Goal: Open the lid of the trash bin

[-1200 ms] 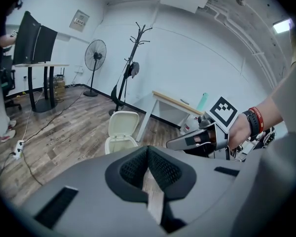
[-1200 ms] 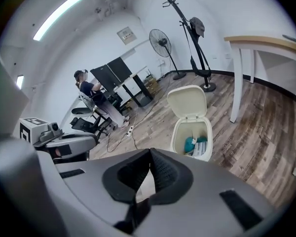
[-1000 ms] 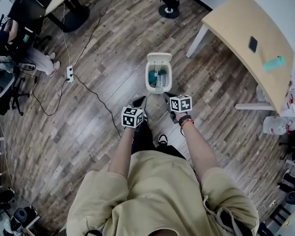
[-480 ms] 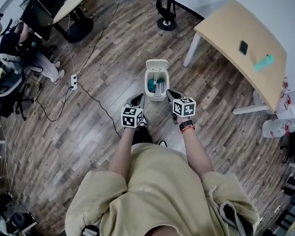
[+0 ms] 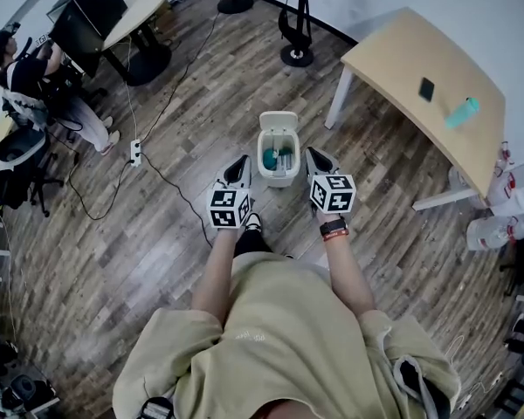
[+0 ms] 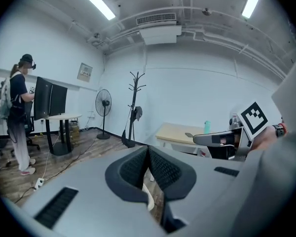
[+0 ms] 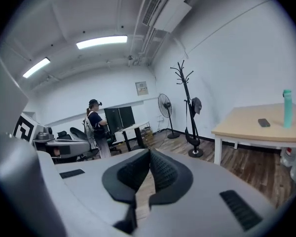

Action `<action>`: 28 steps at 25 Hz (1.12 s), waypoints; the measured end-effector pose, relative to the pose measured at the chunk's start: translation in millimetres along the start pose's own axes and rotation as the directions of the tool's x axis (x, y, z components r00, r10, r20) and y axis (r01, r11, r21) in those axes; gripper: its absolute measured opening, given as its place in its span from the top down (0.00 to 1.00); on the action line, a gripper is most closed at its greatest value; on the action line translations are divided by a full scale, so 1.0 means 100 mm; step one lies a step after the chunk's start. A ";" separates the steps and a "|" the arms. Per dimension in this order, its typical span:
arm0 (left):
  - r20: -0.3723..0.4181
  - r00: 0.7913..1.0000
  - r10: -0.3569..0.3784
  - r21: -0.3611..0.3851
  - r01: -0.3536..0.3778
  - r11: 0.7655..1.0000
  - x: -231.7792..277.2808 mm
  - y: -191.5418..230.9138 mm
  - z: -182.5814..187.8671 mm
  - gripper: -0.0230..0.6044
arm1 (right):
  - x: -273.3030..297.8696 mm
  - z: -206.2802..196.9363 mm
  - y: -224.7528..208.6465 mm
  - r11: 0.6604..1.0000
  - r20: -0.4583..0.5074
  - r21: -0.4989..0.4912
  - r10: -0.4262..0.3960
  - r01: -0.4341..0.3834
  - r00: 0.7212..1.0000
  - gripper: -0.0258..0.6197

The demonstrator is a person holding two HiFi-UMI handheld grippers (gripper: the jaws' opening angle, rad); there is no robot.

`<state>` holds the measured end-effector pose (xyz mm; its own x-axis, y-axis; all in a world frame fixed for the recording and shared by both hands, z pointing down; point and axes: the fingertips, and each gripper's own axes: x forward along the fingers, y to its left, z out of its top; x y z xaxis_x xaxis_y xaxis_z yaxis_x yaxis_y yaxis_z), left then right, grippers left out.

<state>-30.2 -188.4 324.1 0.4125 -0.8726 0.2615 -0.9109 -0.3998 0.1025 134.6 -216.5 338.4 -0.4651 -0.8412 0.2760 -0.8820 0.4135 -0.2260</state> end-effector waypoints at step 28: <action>0.192 0.981 -0.007 0.043 -0.001 0.999 -0.10 -0.44 0.54 0.93 | -0.63 0.52 -0.12 0.993 0.188 -0.066 -0.079 0.093 0.979 0.94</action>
<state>6.7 -177.0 265.2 0.4142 -0.9074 0.0717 -0.9098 -0.4105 0.0613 178.1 -186.1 275.4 -0.3716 -0.9216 0.1124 -0.9244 0.3560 -0.1369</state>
